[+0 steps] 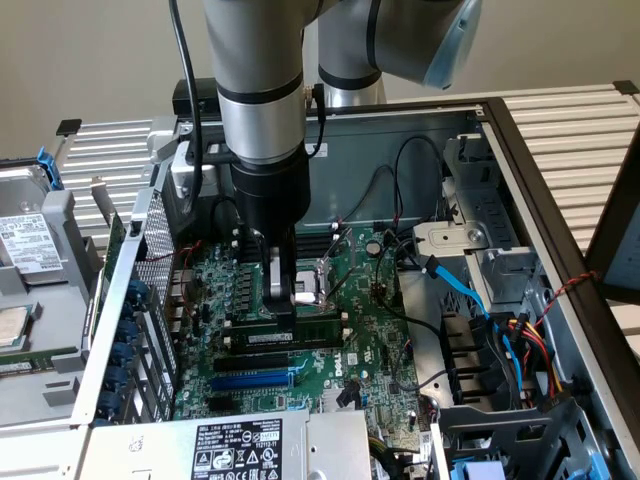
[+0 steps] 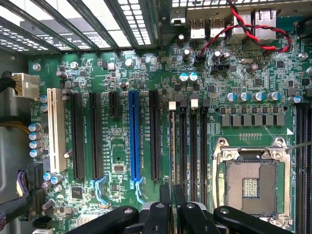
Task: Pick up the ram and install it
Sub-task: 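Insert the ram into the slot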
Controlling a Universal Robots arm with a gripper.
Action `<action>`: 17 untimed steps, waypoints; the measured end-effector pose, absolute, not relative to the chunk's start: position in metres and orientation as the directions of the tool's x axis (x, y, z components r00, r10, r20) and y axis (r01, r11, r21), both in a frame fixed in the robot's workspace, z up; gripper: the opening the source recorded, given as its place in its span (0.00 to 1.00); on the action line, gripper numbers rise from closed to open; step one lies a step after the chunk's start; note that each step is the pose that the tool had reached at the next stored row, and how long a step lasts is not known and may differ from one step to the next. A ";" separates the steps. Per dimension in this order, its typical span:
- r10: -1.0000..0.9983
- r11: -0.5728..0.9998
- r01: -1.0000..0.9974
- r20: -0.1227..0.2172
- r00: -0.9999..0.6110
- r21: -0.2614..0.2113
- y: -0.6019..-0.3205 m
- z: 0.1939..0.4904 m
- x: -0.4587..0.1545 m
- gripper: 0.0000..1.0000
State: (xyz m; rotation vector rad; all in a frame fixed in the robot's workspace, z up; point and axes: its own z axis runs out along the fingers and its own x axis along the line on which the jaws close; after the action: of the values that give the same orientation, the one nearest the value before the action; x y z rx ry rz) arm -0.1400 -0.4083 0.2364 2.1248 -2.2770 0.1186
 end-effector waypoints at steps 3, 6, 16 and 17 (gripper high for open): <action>-0.995 0.068 -0.997 0.070 -0.070 -0.039 -0.408 0.236 -0.140 0.17; -0.995 0.068 -0.997 0.070 -0.070 -0.039 -0.407 0.238 -0.140 0.17; -0.995 0.068 -0.997 0.069 -0.070 -0.039 -0.404 0.242 -0.140 0.17; -0.995 0.068 -0.997 0.069 -0.070 -0.038 -0.404 0.242 -0.140 0.17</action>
State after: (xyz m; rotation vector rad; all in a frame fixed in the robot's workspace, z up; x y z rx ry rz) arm -0.1400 -0.4036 0.2418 2.1250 -2.2775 0.1177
